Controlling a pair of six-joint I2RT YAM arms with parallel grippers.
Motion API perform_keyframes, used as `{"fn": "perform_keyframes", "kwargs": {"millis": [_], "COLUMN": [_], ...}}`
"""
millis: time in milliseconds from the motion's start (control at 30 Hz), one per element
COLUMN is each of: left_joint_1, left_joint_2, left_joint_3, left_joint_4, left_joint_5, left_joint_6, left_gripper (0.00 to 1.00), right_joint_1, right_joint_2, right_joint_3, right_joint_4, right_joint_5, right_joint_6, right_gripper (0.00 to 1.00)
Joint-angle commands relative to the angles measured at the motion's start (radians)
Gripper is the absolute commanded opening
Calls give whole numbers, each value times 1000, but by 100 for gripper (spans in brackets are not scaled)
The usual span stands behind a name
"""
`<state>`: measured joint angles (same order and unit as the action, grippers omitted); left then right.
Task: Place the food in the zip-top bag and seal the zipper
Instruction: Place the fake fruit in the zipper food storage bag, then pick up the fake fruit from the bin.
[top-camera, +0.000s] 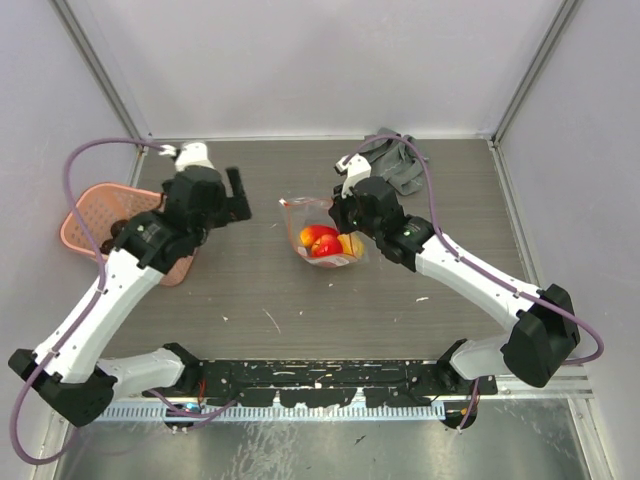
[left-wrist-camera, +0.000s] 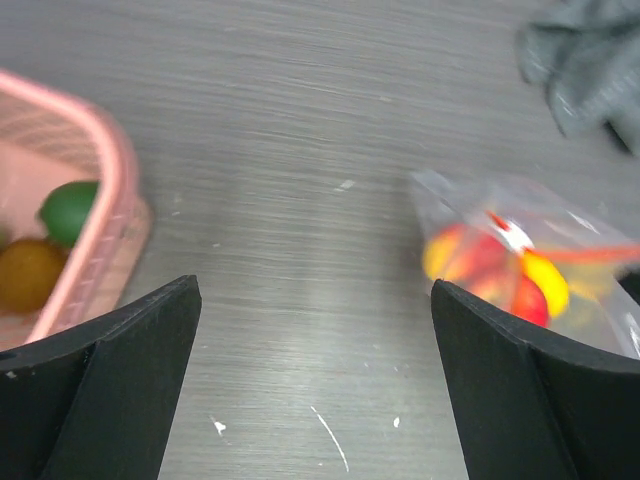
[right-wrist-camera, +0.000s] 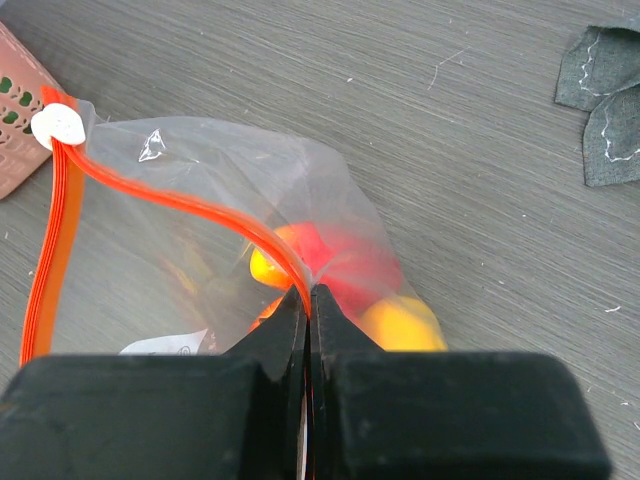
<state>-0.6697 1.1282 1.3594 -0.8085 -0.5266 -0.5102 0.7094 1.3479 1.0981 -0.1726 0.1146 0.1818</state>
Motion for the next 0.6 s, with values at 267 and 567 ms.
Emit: {"fn": "perform_keyframes", "kwargs": {"millis": [267,567], "left_joint_1": [461,730], "left_joint_2": [18,149], "left_joint_3": [64,65], "left_joint_4": [-221,-321], "left_joint_5": [144,198], "left_joint_6": [-151,-237], "left_gripper": [98,94], "right_joint_1": [-4,-9], "right_joint_2": [-44,-42], "right_joint_3": [-19,-33], "right_joint_4": [87,88], "right_joint_5": [1,-6], "right_joint_6": [-29,-35], "right_gripper": [1,1]}}
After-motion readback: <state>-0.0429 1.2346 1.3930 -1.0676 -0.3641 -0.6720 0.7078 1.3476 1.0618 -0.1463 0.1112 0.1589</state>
